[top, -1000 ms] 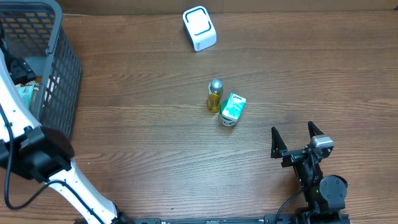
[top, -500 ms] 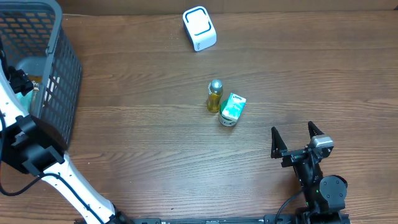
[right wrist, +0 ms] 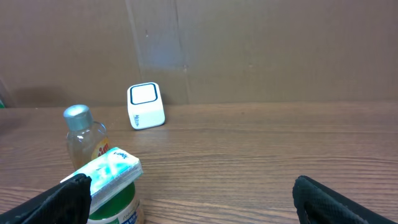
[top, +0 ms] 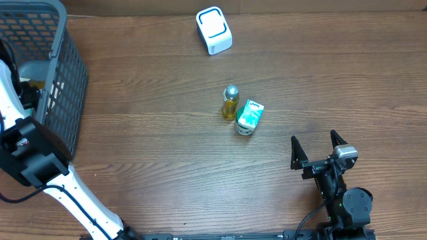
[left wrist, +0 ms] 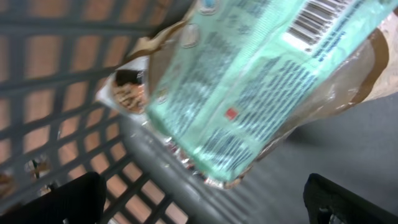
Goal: Scan the item barcode
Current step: 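Reach into the basket and grasp the PanTree snack bag with left gripper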
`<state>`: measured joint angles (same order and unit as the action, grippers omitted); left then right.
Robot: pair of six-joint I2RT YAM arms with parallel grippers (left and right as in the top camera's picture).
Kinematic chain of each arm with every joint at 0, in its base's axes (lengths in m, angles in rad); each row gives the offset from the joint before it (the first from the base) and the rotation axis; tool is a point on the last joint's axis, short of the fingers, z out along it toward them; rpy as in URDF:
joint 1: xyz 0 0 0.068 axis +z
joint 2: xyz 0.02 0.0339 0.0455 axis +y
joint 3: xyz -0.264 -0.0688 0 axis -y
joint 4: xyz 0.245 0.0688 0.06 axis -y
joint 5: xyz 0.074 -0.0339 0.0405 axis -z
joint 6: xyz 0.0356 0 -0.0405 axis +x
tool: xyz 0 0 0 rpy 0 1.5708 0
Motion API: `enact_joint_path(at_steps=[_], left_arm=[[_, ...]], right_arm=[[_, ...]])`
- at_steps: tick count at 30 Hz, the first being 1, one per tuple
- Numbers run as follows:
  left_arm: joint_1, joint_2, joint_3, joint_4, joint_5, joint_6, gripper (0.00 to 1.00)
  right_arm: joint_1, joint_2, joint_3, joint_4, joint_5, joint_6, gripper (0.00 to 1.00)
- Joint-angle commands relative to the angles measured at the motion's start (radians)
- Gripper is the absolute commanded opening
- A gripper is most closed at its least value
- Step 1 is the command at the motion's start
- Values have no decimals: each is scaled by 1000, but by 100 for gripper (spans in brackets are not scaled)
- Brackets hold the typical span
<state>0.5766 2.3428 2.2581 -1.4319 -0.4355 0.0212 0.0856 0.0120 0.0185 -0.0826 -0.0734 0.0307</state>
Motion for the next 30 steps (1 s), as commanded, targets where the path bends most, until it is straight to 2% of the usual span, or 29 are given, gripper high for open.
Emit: enact_joint_path(at_steps=[1,26,29,30], left_arm=[[1,8,-44,32,76,111,100],[34,8,-264,244,51,204,100],[35,8,-273,247,51,204,77],[35,8,-273,246,52,204,59]], right_arm=[[-3,-9,-10,5,9,6,100],[-3,-9,-10,5,9,6,100],[-3,-9,-10,5,9,6,100],[-3,-9,-10,5,9,6,100]])
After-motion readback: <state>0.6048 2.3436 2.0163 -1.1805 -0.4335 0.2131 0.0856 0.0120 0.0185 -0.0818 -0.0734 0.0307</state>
